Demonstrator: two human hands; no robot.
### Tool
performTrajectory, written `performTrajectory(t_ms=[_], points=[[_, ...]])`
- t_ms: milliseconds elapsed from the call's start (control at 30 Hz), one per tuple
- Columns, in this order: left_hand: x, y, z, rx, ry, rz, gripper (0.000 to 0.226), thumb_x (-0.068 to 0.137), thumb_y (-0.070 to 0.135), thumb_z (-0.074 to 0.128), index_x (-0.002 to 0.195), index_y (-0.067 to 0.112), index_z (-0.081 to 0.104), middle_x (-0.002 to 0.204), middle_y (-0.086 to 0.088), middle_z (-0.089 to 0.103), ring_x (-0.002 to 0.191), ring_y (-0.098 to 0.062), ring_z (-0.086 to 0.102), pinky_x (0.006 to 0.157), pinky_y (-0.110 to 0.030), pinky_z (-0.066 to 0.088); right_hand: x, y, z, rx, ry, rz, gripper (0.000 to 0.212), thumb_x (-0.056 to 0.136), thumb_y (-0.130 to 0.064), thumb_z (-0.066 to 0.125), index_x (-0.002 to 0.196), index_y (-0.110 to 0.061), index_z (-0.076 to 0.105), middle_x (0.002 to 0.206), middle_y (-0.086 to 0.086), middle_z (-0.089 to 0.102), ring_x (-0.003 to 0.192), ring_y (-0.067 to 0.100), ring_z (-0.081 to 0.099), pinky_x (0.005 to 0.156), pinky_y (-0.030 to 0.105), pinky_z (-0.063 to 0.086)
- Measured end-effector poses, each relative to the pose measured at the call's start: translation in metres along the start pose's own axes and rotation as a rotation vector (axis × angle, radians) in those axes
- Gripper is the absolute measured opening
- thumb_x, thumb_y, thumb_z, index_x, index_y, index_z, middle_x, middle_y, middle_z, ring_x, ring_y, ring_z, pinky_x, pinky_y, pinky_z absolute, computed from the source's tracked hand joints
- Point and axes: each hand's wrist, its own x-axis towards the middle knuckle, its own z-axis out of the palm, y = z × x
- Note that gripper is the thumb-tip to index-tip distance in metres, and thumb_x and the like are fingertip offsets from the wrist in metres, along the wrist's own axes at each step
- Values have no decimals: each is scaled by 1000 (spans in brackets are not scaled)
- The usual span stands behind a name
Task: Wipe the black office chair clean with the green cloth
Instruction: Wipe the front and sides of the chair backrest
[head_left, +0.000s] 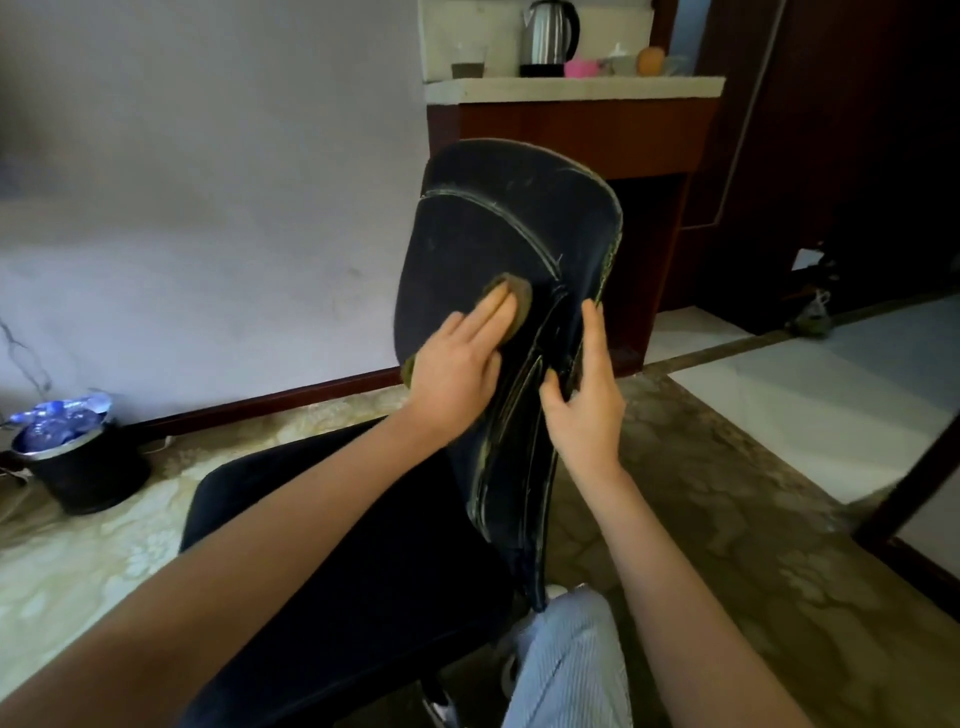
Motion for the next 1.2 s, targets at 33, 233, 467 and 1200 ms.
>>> performTrajectory(t_ms=[33, 233, 467, 1200], points=[[10, 3, 0, 11, 24, 21, 53, 81, 11, 35, 133, 5, 46, 134, -11, 53, 71, -22, 54, 60, -23, 45, 0, 0, 0, 2, -2, -6, 78, 85, 2, 59, 140, -31, 15, 152, 10, 27, 126, -13, 10, 92, -10, 14], [24, 9, 18, 180, 49, 126, 46, 84, 9, 37, 126, 9, 55, 129, -7, 58, 68, -22, 54, 51, -25, 41, 1, 7, -2, -20, -38, -2, 78, 86, 0, 59, 139, -34, 12, 154, 8, 24, 125, -16, 8, 92, -6, 22], [-30, -12, 38, 335, -30, 207, 54, 79, 8, 37, 132, 14, 38, 132, -5, 55, 77, -24, 60, 58, -30, 47, 2, 6, -2, -23, -71, 9, 76, 88, -1, 57, 140, -32, 11, 155, 6, 18, 123, -17, 3, 87, -12, 17], [-50, -3, 42, 37, -54, -50, 51, 76, 5, 48, 126, 6, 54, 132, -9, 55, 73, -24, 59, 57, -29, 51, -24, 12, 8, -307, -192, -12, 73, 86, -2, 62, 146, -25, 29, 152, -2, -11, 113, 25, 53, 65, 10, 41]])
